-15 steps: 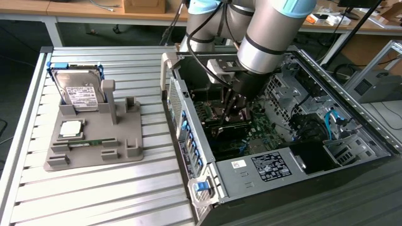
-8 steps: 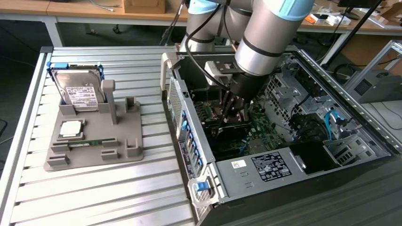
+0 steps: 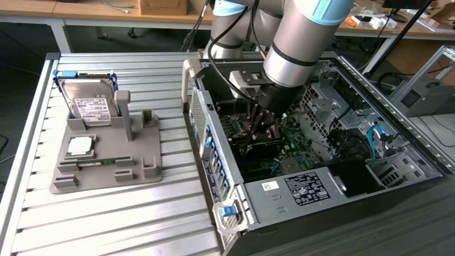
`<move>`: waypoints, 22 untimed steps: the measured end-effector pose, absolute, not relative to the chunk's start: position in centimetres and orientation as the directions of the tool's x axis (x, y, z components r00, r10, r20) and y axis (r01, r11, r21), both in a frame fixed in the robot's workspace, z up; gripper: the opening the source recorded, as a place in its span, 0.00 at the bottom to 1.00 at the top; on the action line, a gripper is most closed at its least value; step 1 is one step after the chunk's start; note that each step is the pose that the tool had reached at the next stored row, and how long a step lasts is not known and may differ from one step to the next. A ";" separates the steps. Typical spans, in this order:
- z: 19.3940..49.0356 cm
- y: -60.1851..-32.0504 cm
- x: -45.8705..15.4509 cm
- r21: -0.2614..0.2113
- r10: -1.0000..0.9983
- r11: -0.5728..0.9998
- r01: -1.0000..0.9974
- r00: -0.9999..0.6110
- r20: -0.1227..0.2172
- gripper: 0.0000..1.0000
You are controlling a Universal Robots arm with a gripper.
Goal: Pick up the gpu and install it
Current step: 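Press down on the gpu until it lock into place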
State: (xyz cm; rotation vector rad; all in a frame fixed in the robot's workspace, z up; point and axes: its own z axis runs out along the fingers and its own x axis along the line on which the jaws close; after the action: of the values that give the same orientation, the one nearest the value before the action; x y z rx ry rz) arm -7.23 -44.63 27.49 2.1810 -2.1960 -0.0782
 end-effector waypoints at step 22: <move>27.1 -45.1 -7.6 0.068 -1.000 0.006 -0.998 -0.007 -0.003 0.11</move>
State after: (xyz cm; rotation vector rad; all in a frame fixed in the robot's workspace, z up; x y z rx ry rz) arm -7.60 -45.07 27.07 2.1813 -2.1955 -0.0782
